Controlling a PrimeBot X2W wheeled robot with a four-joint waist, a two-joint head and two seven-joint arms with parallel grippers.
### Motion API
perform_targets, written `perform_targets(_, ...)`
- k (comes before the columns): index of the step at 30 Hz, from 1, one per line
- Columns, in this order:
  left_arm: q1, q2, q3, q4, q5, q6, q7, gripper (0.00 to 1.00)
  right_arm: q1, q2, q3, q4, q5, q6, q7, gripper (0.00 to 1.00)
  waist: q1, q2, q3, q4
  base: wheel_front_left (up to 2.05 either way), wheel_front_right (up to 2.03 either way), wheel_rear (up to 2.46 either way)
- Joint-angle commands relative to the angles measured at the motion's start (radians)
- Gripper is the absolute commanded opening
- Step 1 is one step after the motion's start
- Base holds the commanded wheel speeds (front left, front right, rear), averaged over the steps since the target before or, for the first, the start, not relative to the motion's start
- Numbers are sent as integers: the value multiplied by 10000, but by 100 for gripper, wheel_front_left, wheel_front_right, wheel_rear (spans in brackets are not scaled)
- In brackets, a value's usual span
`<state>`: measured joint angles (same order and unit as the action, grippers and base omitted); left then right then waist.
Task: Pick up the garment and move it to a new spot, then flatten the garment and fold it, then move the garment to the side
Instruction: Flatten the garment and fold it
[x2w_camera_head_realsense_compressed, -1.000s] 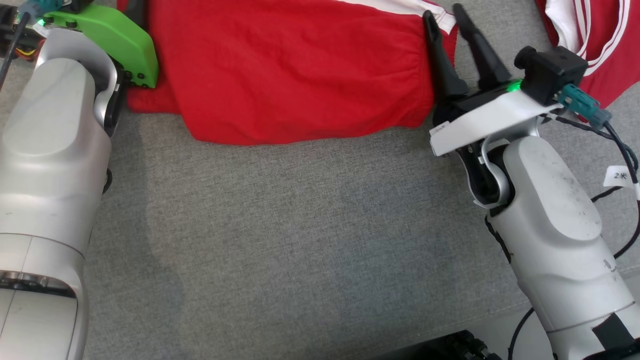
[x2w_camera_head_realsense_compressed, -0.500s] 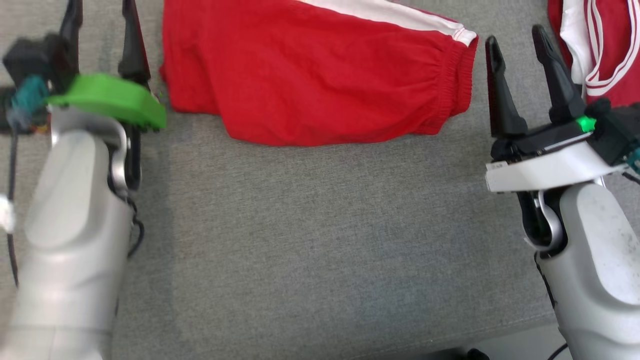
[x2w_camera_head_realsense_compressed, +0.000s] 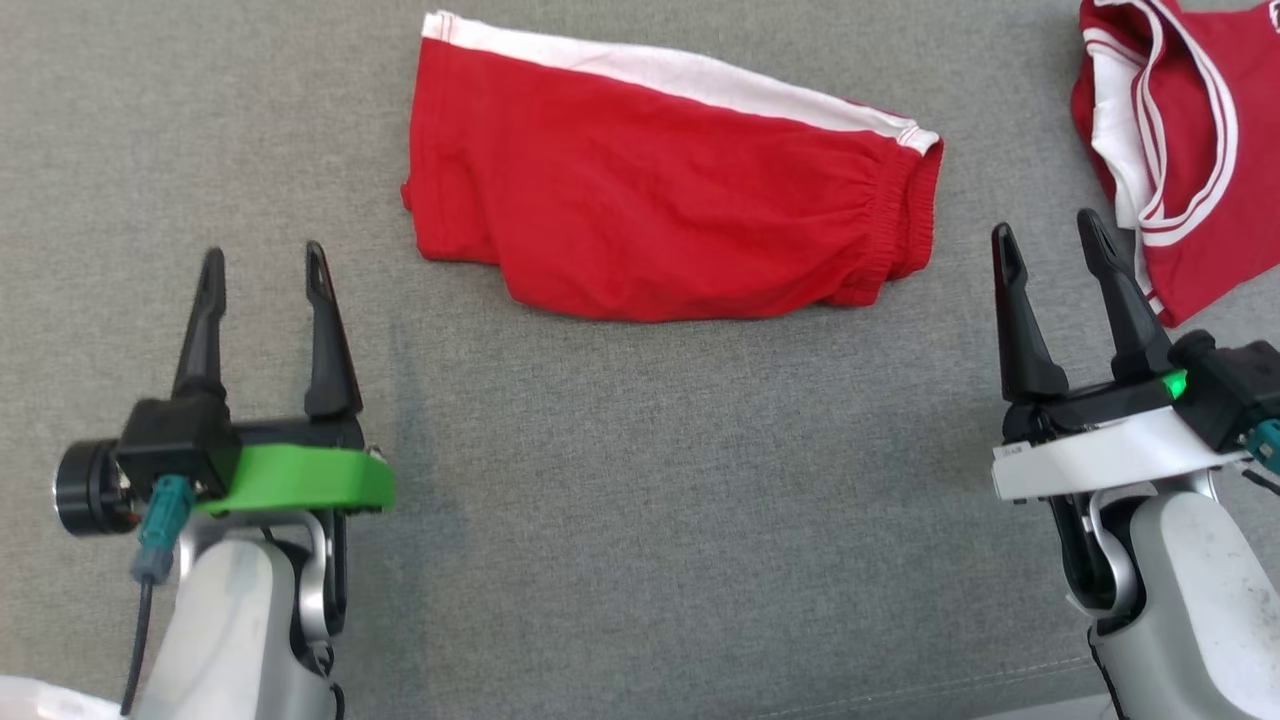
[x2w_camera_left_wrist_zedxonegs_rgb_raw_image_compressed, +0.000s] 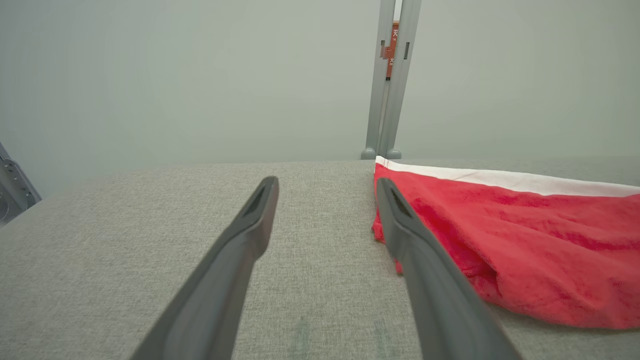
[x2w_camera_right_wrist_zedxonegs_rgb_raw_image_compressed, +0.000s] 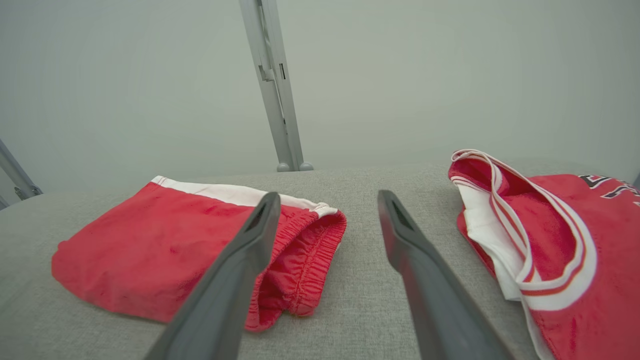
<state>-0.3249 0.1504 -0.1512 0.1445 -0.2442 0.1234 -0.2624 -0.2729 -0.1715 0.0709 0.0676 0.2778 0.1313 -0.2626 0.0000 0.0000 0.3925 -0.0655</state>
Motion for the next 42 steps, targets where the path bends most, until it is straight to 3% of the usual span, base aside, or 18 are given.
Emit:
perform_targets(1,300,2,4,-149,77,74,-27,100,216,7,-85,-113,-59,-12,14,100,0,0,-395,103,0,0,0)
perform_targets(16,811,87,-94,-198,113,173,-25,100,596,79,-328,-630,-43,-12,368,100,0,0,-562,143,0,0,0)
perform_targets(22,-527,130,-656,1,102,-510,614,100,402,70,-372,-839,-46,-12,422,100,0,0,-79,109,0,0,0)
perform_targets(30,-3237,140,-1338,2721,-185,-1686,2506,100,-1,121,-190,-853,-9,-12,363,100,0,0,681,-353,0,0,0)
perform_targets(38,-4687,279,-1521,5770,-433,-2086,3952,100,-136,252,-155,-540,61,-12,181,100,0,0,919,-745,0,0,0)
perform_targets(39,-4713,276,-1558,5956,-426,-2110,4059,46,-137,267,-169,-512,74,-12,164,100,0,0,922,-754,0,0,0)
perform_targets(40,-4760,291,-1619,6182,-422,-2133,4191,5,-139,278,-170,-488,80,-12,145,100,0,0,915,-762,0,0,0)
perform_targets(42,-4773,225,-1682,6412,-496,-2186,4339,0,-123,289,-198,-438,77,-12,126,100,0,0,892,-752,0,0,0)
